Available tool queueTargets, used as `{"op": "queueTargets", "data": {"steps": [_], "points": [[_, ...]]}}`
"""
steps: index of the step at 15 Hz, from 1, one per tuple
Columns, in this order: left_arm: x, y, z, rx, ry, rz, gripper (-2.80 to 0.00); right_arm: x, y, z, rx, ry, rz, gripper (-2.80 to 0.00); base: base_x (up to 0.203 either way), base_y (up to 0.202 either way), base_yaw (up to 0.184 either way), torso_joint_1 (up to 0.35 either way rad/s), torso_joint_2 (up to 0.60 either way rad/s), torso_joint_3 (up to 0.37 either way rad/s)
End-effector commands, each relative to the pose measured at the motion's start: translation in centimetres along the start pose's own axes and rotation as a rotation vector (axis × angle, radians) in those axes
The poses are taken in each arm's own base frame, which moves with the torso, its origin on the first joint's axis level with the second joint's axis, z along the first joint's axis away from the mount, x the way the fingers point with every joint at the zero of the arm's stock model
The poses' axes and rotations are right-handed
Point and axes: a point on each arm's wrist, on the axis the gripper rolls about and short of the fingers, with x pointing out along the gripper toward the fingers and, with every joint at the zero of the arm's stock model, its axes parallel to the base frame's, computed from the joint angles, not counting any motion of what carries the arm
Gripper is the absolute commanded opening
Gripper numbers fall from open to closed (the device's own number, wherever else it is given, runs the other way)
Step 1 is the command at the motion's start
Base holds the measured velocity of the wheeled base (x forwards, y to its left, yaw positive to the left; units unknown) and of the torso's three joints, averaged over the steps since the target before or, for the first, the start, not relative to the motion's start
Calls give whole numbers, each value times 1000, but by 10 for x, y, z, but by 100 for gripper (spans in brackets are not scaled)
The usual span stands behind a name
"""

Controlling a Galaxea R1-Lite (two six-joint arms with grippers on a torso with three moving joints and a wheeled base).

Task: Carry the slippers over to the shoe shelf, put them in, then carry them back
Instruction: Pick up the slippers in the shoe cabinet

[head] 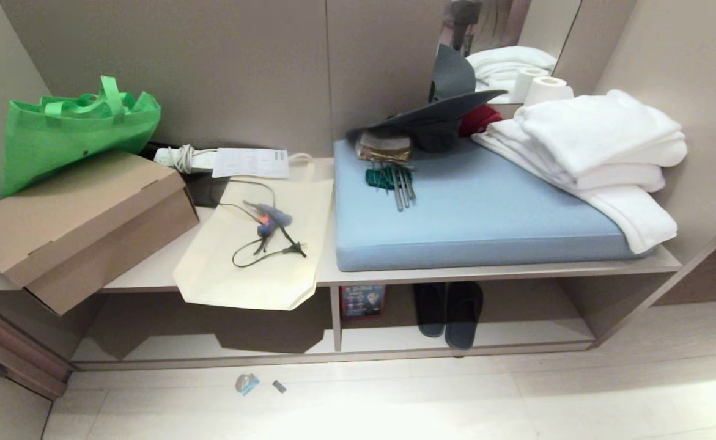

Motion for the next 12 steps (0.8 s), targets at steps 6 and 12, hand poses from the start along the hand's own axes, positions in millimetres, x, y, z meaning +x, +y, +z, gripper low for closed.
{"op": "queueTargets", "data": {"steps": [6,12], "points": [[1,0,-2,1,10,0,-280,0,0,0,0,1,1,-280,0,0,0,5,3,-196],[1,0,-2,0,9,0,-280,0,0,0,0,2,0,-280,0,0,0,3,4,-198]]}}
